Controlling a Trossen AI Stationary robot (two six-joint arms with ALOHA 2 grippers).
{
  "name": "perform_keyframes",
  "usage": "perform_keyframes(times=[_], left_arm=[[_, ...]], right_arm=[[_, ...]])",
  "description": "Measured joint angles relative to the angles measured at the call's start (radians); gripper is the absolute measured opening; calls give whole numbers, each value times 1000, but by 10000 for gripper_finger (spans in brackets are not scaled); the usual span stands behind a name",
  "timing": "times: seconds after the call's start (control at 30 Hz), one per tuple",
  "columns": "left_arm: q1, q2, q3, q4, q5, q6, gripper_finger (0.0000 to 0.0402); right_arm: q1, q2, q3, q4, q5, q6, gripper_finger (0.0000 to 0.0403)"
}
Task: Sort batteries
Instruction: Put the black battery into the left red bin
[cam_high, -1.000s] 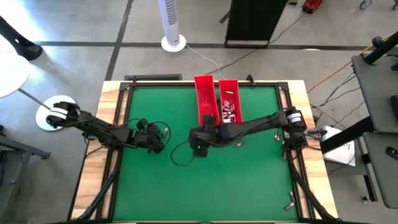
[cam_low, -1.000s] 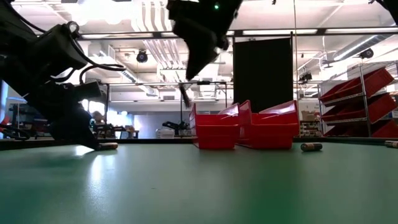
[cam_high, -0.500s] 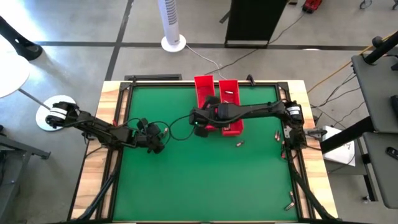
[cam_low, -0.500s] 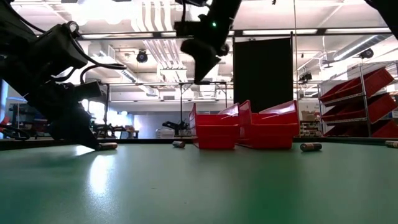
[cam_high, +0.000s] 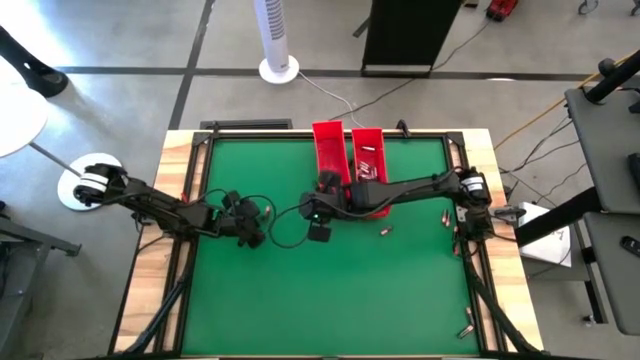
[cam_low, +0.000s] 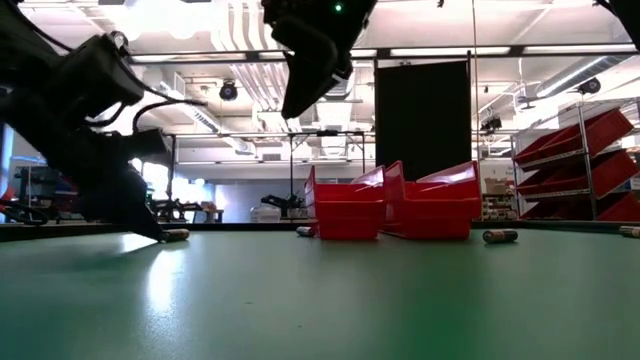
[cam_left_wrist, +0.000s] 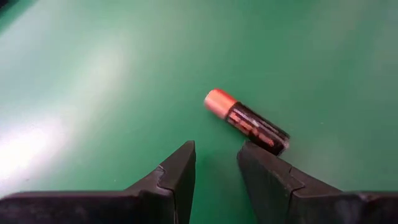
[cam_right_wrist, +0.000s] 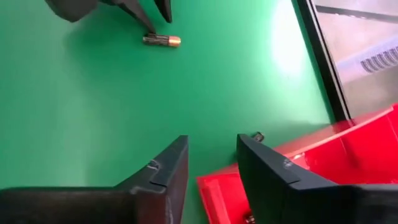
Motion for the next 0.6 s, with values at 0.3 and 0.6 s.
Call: perform_keyframes(times=[0.3, 0.6], left_arm=[[-1, -169, 115, -138, -10, -14, 128], [0, -132, 92, -45, -12, -146, 216]], right_arm=[[86, 0, 0, -16, 1, 39, 171], [165, 0, -6, -73, 81, 149, 189]])
